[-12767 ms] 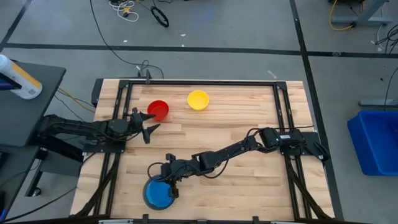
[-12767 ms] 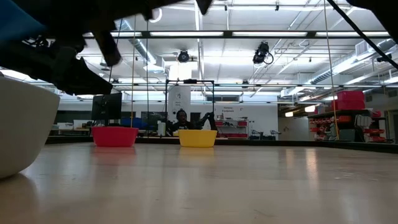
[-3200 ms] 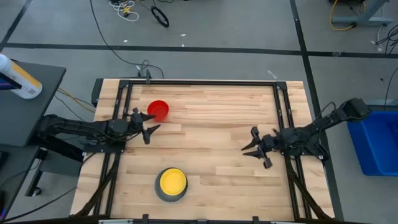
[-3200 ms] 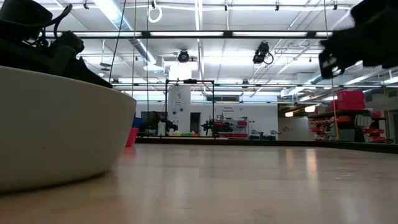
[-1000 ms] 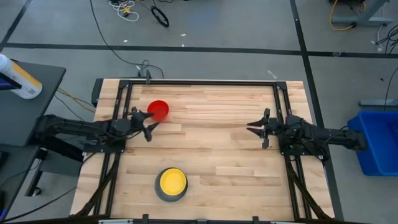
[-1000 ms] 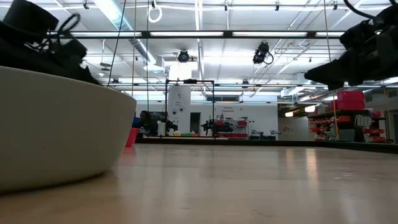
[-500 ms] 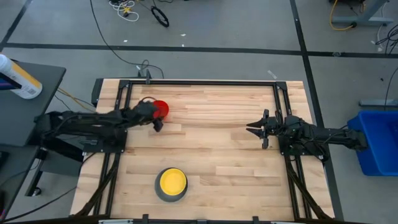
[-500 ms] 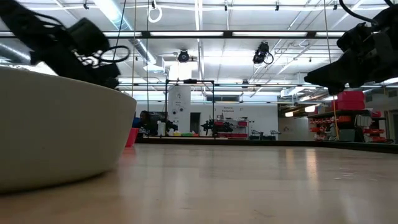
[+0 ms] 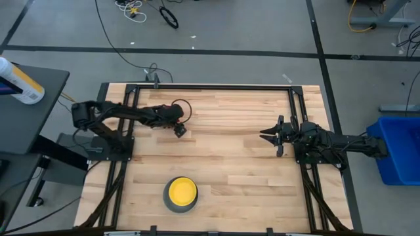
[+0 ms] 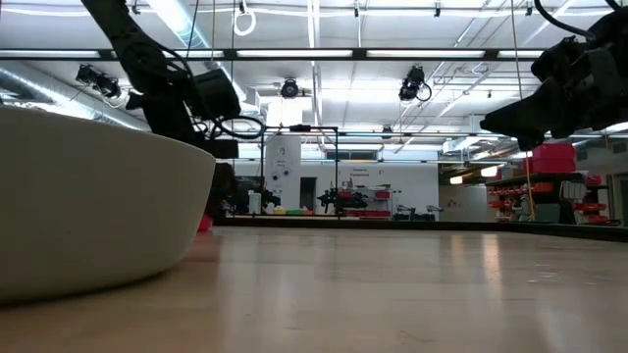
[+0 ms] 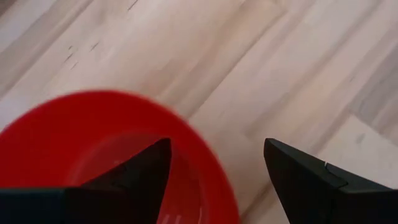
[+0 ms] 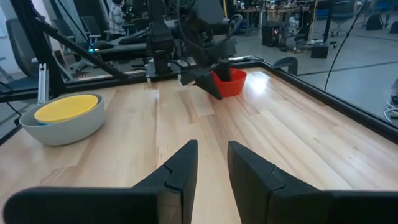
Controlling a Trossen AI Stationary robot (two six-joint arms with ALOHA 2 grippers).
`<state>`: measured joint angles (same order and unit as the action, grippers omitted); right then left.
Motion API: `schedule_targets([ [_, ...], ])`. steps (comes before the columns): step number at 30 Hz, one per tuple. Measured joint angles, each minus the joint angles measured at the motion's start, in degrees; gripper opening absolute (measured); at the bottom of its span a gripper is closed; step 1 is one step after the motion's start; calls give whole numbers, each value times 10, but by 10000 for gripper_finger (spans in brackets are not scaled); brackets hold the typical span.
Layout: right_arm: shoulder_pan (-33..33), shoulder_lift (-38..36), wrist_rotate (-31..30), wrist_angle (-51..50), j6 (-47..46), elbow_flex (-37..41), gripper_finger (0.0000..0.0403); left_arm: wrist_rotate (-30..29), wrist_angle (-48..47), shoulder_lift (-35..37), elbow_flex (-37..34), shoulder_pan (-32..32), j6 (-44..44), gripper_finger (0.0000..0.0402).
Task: Nest bowls inside each other
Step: Stack the red bowl on top of the yellow bowl
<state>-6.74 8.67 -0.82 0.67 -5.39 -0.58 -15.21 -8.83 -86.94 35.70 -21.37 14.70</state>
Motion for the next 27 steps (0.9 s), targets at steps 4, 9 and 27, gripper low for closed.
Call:
schedule_targets([
  [4,0,0,0,0,0,0,95,-12,-2,-4,14,0,0,263],
  [9,0,0,0,0,0,0,96,-28,-26,22,14,3,2,246],
  [27,0,0,0,0,0,0,95,-51,-59,33,14,3,-19,11],
])
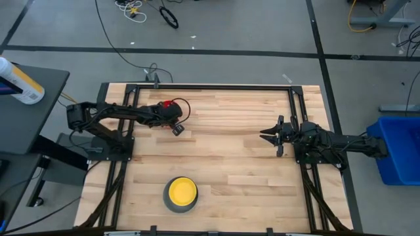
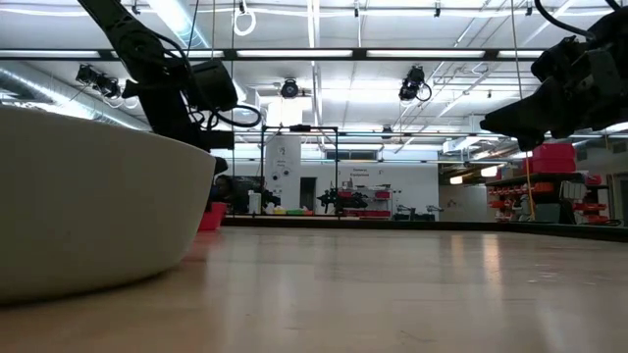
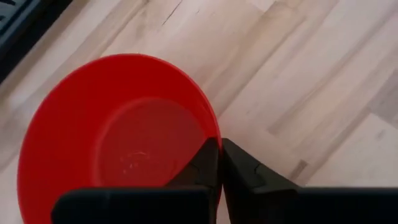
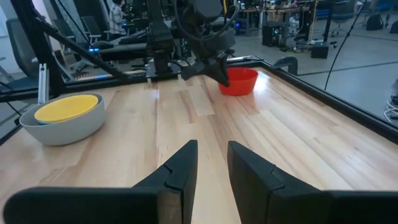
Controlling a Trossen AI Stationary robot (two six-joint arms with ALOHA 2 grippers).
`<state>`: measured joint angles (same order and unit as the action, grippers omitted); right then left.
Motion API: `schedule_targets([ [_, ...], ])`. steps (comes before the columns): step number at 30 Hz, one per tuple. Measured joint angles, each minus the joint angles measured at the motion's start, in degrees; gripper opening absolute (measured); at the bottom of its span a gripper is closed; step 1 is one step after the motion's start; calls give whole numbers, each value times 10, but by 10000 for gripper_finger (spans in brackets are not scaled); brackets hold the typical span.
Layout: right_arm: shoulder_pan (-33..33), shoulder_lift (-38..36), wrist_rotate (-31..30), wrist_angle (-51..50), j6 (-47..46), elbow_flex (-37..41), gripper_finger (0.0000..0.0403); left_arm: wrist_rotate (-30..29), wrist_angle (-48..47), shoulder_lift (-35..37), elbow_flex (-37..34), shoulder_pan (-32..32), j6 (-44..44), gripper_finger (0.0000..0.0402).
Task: Nest bowls inside each other
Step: Stack the red bowl on top of the yellow bowl
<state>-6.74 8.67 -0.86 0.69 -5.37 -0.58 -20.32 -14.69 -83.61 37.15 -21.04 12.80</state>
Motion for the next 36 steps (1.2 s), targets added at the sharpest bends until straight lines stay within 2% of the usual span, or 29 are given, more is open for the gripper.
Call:
schedule_targets([
  [5,0,0,0,0,0,0,96,-21,-11,0,0,13,-17,6],
  [9,0,0,0,0,0,0,95,-59,-8,17,-1,63,-17,6],
  [13,0,0,0,0,0,0,96,-126,-8,76,-9,138,-1,6],
  [16,0,0,0,0,0,0,96,-147,-10,146,-30,196,20,5],
  [22,0,0,0,0,0,0,96,-137,-10,295,-68,333,41,5],
  [27,0,0,0,0,0,0,95,-134,-5,374,-71,434,37,5],
  [32,0,0,0,0,0,0,96,-116,-7,389,-72,507,78,5],
  [36,0,0,0,0,0,0,95,-114,-2,360,-72,554,115,5],
])
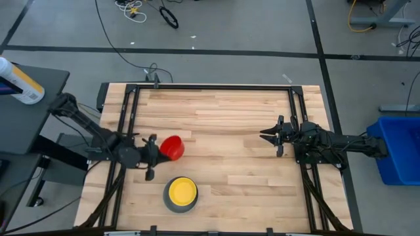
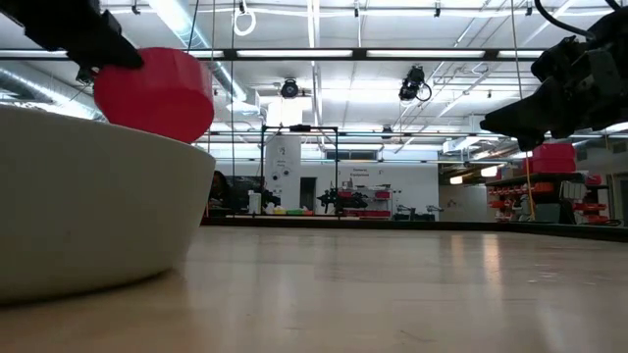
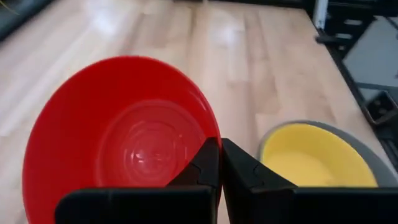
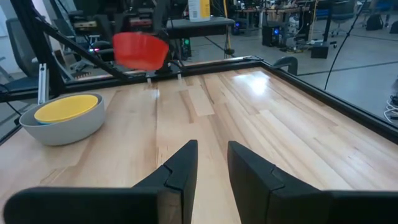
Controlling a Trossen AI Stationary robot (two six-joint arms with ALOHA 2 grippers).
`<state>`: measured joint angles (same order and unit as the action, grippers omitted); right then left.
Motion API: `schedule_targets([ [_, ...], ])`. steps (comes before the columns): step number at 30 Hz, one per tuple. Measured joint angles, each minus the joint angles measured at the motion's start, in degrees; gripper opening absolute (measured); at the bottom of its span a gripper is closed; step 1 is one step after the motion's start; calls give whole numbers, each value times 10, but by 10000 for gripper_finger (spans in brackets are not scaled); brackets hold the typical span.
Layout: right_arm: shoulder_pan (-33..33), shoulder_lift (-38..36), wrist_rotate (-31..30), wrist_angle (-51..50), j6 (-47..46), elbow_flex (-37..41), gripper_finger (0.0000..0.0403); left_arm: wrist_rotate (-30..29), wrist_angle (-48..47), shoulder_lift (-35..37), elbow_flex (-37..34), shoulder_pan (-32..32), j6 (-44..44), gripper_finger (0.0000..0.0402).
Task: Nest bowls inside each other
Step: Stack the red bowl on top of the yellow bowl
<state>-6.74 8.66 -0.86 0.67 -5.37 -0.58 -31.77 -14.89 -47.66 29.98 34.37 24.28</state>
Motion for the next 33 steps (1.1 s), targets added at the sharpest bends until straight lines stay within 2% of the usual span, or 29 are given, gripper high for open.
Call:
schedule_targets([
  [6,0,0,0,0,0,0,95,5,56,-71,0,42,25,5],
  [12,0,0,0,0,0,0,96,-9,55,-136,23,75,58,5],
  [21,0,0,0,0,0,0,96,-74,24,-248,143,129,56,5],
  [28,0,0,0,0,0,0,96,-76,2,-346,224,144,68,5],
  [33,0,0,0,0,0,0,95,-61,-8,-388,253,144,81,5],
])
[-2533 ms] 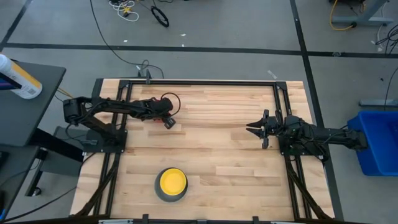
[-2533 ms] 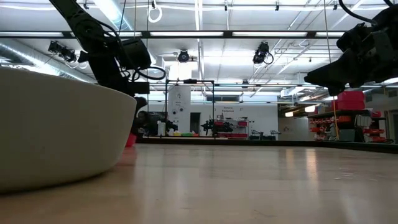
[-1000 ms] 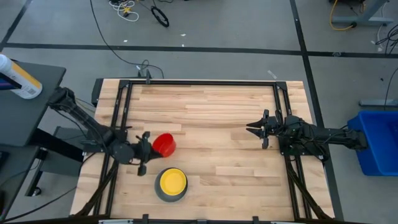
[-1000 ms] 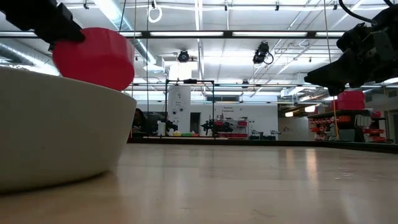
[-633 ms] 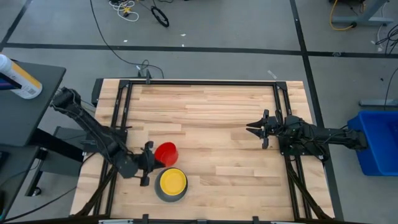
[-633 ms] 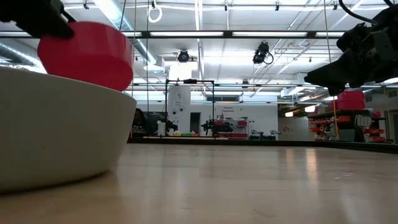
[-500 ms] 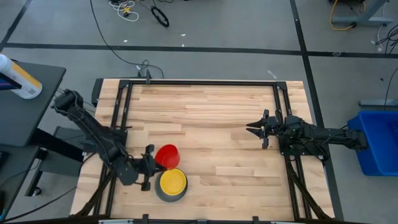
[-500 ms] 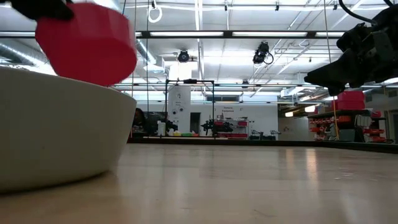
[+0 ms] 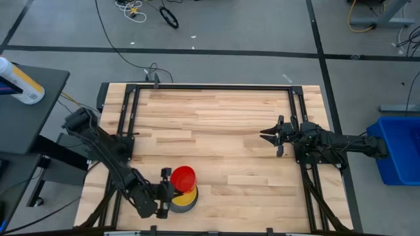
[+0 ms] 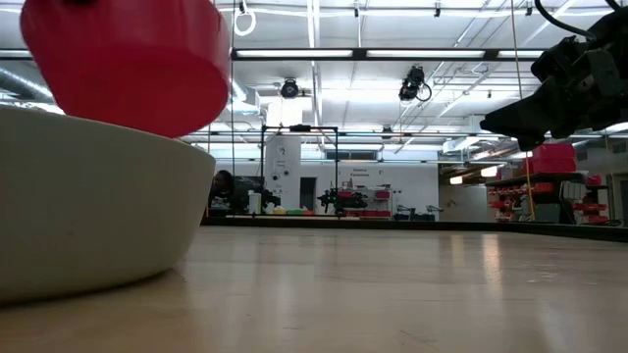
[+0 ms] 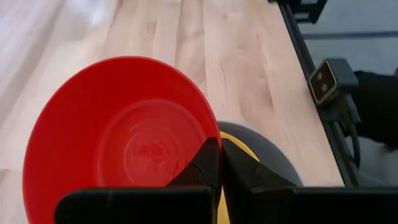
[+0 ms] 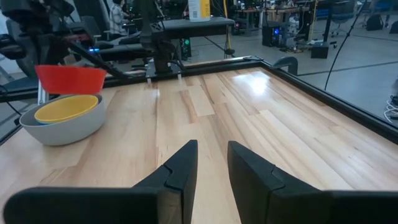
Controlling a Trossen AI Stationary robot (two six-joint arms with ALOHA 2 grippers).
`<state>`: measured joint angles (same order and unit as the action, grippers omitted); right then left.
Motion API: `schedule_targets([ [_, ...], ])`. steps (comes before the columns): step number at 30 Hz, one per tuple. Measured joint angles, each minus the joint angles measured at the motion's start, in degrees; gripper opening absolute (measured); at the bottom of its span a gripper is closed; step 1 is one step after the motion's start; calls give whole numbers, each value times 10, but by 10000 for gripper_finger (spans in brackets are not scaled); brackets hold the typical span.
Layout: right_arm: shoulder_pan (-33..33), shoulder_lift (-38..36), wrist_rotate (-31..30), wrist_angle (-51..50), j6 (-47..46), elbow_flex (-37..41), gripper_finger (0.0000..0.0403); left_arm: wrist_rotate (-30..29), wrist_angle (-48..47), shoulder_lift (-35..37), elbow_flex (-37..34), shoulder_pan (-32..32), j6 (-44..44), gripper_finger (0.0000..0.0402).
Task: Nest bowls inside each other
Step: Stack the red bowl on top of the yellow bowl
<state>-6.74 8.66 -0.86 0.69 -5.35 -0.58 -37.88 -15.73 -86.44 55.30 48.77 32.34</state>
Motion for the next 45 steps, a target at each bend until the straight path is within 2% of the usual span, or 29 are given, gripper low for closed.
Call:
schedule_targets([
  [14,0,0,0,0,0,0,96,38,-15,-9,5,12,74,5],
  [20,0,0,0,0,0,0,95,40,-11,-16,5,15,81,5],
  [27,0,0,0,0,0,0,95,68,-14,-46,5,10,93,5],
  [36,0,0,0,0,0,0,95,97,-12,-47,5,10,110,5],
  [45,0,0,0,0,0,0,95,96,-15,-47,5,9,105,10],
])
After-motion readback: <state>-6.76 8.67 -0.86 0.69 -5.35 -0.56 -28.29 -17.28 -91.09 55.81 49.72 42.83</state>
